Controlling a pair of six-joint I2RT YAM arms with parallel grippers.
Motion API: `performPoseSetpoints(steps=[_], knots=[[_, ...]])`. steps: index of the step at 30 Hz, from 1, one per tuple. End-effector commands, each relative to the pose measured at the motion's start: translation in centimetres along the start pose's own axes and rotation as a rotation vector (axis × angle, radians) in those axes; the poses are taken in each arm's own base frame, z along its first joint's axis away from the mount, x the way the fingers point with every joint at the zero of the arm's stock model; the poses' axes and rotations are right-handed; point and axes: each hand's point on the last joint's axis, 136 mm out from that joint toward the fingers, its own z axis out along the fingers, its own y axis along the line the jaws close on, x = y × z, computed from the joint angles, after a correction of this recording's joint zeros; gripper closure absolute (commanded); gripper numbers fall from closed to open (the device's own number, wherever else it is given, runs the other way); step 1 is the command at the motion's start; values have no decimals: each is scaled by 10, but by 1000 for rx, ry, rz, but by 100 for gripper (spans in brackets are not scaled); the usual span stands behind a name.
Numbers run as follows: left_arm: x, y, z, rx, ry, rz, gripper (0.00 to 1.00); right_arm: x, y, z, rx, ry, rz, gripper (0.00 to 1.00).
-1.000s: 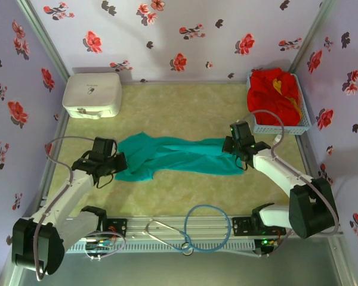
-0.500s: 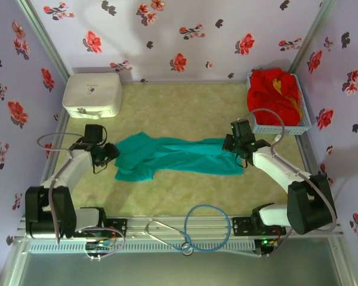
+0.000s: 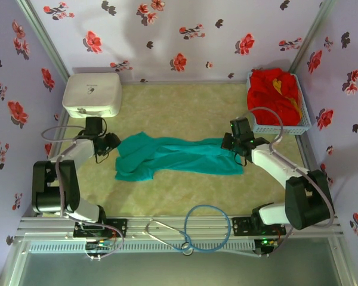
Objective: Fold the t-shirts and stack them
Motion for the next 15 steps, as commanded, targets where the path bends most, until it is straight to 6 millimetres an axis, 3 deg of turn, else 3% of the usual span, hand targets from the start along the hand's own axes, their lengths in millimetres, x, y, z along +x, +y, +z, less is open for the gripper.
performPoseSetpoints(steps=[1,10,15], knots=[[-7,-6,14,31,6,-27,60,-11,6,0,-20,-19,1,100],[3,0,28,17,53,-44,59,-13,5,0,-18,-29,15,100],[-2,-7,40,50,53,-64,76,-18,6,-1,-18,-47,14,100]])
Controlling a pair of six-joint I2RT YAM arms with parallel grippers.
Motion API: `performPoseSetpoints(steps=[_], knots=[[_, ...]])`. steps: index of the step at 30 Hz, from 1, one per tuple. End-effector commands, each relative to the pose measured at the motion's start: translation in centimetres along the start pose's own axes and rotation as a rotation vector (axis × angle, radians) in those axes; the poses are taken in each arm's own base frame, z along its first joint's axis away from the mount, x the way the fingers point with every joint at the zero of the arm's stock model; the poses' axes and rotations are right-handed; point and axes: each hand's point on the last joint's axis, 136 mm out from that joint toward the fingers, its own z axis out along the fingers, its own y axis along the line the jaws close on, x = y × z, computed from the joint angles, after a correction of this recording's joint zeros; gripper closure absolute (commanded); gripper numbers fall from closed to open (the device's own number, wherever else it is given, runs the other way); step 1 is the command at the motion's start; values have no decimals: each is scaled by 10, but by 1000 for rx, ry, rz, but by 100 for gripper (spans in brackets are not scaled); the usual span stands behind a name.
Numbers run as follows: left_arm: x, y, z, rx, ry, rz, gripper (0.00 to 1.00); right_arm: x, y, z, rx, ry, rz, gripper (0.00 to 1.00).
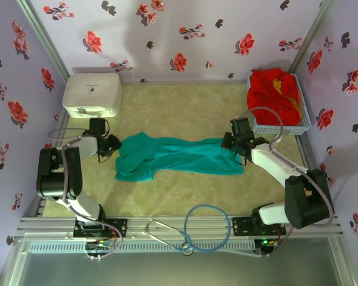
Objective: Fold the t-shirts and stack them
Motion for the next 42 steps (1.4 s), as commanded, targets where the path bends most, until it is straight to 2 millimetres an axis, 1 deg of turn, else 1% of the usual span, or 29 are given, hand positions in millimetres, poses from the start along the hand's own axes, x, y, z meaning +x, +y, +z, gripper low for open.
performPoseSetpoints(steps=[1,3,5,6,8,15,16,19,22,24,27,30,34,37,42], knots=[[-13,-17,10,71,-13,-15,80,-18,6,-3,-12,-45,10,100],[-20,-25,10,93,-17,-13,90,-24,6,-4,-13,-61,12,100],[-28,-35,5,106,-15,-5,99,-34,8,-5,-19,-80,22,100],[-33,-43,0,122,-18,7,100,-40,10,-7,-22,-93,25,100],[-44,-59,-13,150,-40,34,100,-54,14,-12,-32,-126,32,100],[-82,-122,-78,237,-140,196,100,-101,24,-24,-55,-221,81,100],[-86,-128,-86,243,-150,213,100,-108,27,-25,-61,-235,84,100],[-93,-141,-106,254,-167,246,100,-121,31,-29,-67,-262,86,100],[-94,-144,-114,258,-174,264,100,-127,33,-28,-75,-272,90,100],[-94,-144,-115,257,-177,275,100,-129,32,-28,-74,-277,91,100],[-103,-153,-120,273,-199,301,100,-138,30,-27,-62,-298,105,100],[-117,-174,-133,291,-215,350,100,-154,29,-26,-55,-303,122,100],[-140,-210,-163,333,-279,414,100,-173,29,-22,-53,-313,146,100],[-155,-235,-181,366,-328,462,100,-183,30,-16,-64,-319,163,100],[-161,-277,-190,416,-355,586,100,-193,26,-2,-61,-311,191,100]])
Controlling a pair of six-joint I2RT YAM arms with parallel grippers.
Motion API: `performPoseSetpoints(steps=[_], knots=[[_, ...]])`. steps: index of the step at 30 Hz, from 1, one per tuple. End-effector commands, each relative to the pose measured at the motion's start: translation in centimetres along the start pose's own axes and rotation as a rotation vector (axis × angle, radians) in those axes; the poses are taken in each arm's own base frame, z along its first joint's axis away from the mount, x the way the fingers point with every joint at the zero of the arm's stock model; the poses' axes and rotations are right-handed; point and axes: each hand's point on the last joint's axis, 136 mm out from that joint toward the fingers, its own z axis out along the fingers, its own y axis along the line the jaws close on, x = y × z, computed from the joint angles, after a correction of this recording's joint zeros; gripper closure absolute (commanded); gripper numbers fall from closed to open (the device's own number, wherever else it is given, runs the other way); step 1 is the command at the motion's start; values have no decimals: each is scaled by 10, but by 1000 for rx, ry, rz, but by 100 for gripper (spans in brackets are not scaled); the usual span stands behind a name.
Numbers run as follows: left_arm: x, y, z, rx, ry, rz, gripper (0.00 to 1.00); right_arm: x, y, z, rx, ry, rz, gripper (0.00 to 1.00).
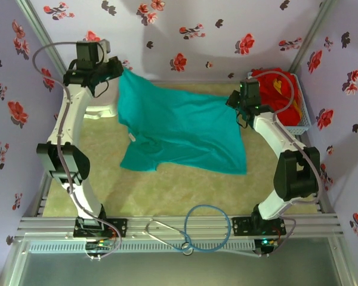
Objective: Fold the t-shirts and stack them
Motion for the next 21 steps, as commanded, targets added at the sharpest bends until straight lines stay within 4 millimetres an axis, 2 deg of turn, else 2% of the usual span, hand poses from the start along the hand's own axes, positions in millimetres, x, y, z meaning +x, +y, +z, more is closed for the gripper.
performPoseSetpoints(steps=[1,4,8,12,15,18,19,20,21], knots=[[3,-18,17,40,45,117,100,-11,0,12,1,-9,34,100],[-13,-31,27,50,7,172,100,-9,-11,24,46,17,44,100],[-27,-38,51,65,-45,225,99,-8,-28,35,104,27,80,100],[-26,-40,83,81,-72,266,99,-9,-40,45,141,32,90,100],[-15,-38,106,86,-62,287,98,-12,-43,54,153,37,84,98],[-1,-26,127,63,-31,285,87,-11,-43,65,158,64,59,84],[4,-21,132,51,-16,288,81,-10,-44,67,160,75,56,72],[9,-17,136,38,3,287,69,-9,-42,67,150,88,47,57],[15,-11,138,16,28,289,47,-6,-39,67,144,109,33,32]])
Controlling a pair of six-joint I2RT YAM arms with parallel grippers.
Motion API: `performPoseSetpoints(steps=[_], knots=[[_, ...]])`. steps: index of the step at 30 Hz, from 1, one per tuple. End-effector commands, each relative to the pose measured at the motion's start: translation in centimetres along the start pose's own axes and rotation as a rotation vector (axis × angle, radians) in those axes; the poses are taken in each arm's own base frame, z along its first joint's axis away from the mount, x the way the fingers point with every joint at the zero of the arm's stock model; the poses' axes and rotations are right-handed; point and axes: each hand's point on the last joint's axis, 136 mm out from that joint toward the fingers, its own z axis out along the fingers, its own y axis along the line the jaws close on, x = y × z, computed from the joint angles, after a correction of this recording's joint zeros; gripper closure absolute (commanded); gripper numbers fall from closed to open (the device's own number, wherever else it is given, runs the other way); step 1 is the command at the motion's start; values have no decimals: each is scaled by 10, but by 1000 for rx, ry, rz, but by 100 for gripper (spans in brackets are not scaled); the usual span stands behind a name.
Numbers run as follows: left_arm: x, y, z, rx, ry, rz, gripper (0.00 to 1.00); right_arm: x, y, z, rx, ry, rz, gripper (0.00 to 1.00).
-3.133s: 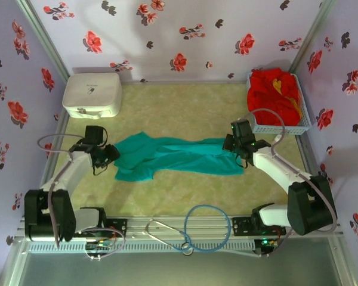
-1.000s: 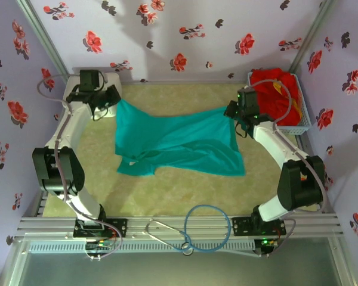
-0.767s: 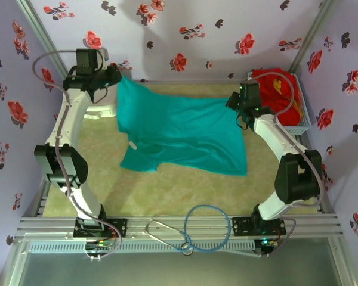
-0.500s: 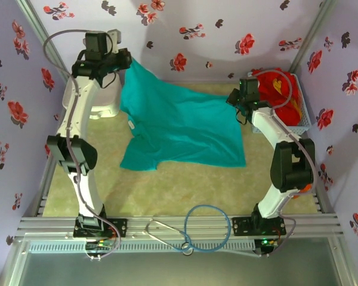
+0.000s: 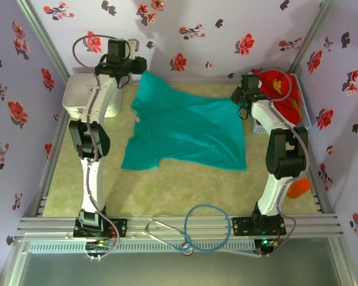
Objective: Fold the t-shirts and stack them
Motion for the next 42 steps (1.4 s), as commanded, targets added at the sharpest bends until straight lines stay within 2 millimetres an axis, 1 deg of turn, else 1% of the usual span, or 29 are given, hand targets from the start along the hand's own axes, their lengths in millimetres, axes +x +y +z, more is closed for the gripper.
performPoseSetpoints(steps=[1,3,4,5,7,9,10,11,14,15,16,17,19,22,25,27,30,33,35,37,40,42], knots=[[0,6,0,-51,10,37,36,1,1,-3,8,41,-41,16],[11,11,-4,-85,56,22,30,5,1,-6,-3,50,-42,3],[19,14,-9,-103,80,10,29,7,1,-8,-12,54,-39,1],[24,15,-13,-115,96,-5,29,11,1,-10,-19,65,-35,1],[42,18,-28,-144,140,-59,29,21,0,-15,-35,96,-18,1],[62,15,-43,-145,173,-98,30,32,-2,-22,-47,126,1,1],[67,12,-55,-145,174,-109,31,40,-4,-25,-54,151,8,1],[81,14,-61,-154,195,-127,32,46,-5,-28,-63,169,12,1],[112,17,-95,-181,236,-211,34,71,-11,-40,-87,235,34,1],[128,17,-107,-188,260,-243,36,82,-15,-44,-83,268,39,1],[137,14,-121,-186,267,-269,37,93,-20,-49,-73,301,45,1],[151,12,-130,-186,288,-292,38,102,-27,-52,-54,323,51,1],[189,10,-147,-190,350,-349,40,118,-42,-59,-11,344,66,5],[242,8,-169,-217,444,-435,41,134,-58,-69,33,348,64,10],[291,6,-190,-253,521,-503,42,152,-72,-79,60,372,51,12],[315,6,-203,-273,542,-550,42,164,-78,-84,62,402,32,16],[345,6,-220,-305,561,-618,41,182,-86,-93,72,455,-1,18],[370,1,-229,-322,592,-662,41,197,-91,-101,60,476,-6,20],[384,-1,-229,-327,608,-675,41,201,-93,-104,50,462,-4,21],[397,1,-226,-334,620,-683,40,202,-94,-106,51,446,-4,21],[409,5,-215,-341,624,-695,40,201,-92,-105,45,448,1,22],[414,6,-207,-342,636,-699,40,200,-89,-103,45,453,3,22]])
